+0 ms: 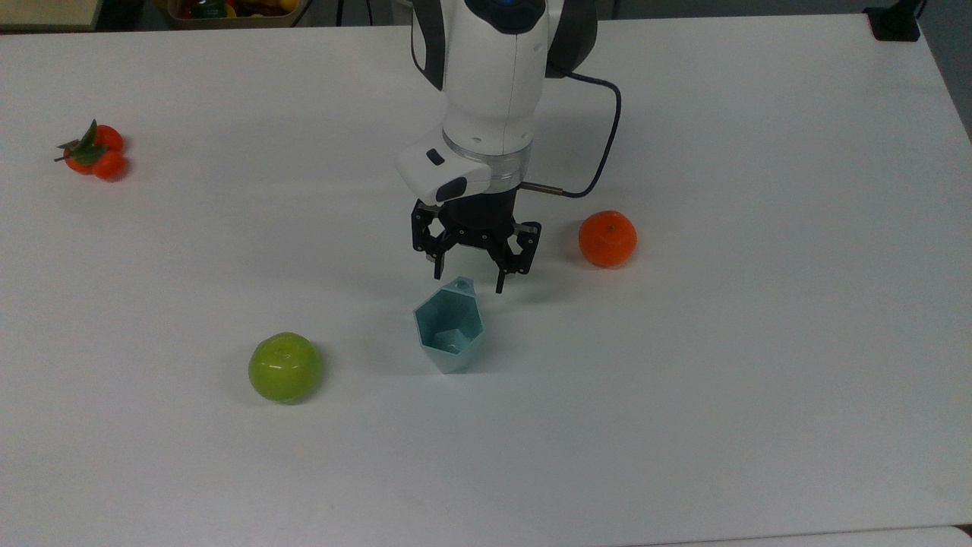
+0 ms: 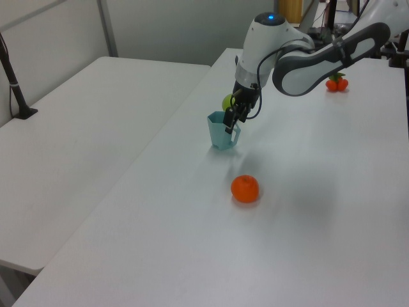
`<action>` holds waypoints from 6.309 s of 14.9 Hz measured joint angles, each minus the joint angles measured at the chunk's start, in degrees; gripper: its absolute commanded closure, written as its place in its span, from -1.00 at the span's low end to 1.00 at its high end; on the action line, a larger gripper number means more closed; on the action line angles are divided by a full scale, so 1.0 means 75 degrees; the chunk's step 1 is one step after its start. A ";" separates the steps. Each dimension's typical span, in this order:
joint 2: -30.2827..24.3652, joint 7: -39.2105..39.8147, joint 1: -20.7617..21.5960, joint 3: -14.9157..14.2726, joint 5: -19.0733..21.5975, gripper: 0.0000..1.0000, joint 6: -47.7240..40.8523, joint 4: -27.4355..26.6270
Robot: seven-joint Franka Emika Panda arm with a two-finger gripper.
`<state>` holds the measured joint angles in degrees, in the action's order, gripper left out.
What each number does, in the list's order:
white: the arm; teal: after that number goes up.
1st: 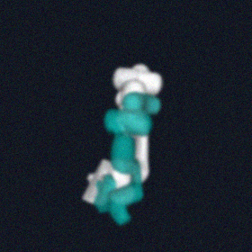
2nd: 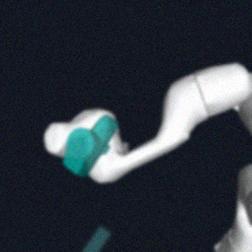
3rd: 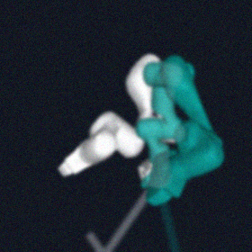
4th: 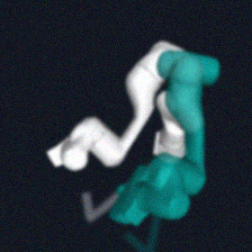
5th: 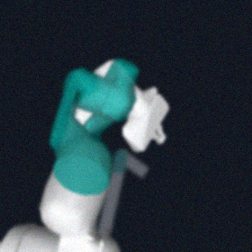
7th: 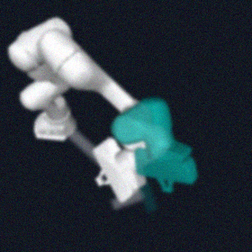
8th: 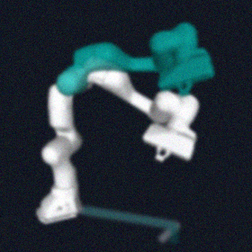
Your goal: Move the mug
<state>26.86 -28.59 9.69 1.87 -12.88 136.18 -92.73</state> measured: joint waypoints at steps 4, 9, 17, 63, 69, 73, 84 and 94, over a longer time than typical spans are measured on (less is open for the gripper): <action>0.0198 -0.0117 0.0000 0.0000 -0.0256 -0.33 0.0003 0.0007; 0.0380 -0.0149 0.0000 -0.0006 -0.0350 0.14 0.0526 0.0014; 0.0387 -0.0151 -0.0001 -0.0006 -0.0439 0.80 0.0536 0.0030; -0.5237 0.6506 -0.1065 -0.0676 0.1360 0.89 -0.0826 -0.6305; -0.5238 0.6592 -0.1070 -0.0691 0.1613 0.41 -0.0287 -0.6518; -0.5148 0.6598 -0.1074 -0.0696 0.1614 -0.09 -0.0292 -0.6613; -0.5173 0.6090 -0.1079 -0.0661 0.1634 -1.00 -0.2006 -0.5206; -0.4825 0.3435 -0.1064 0.0103 0.2196 -1.00 -0.5526 -0.0913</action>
<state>-9.33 -2.82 1.71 2.64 3.59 94.73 -99.58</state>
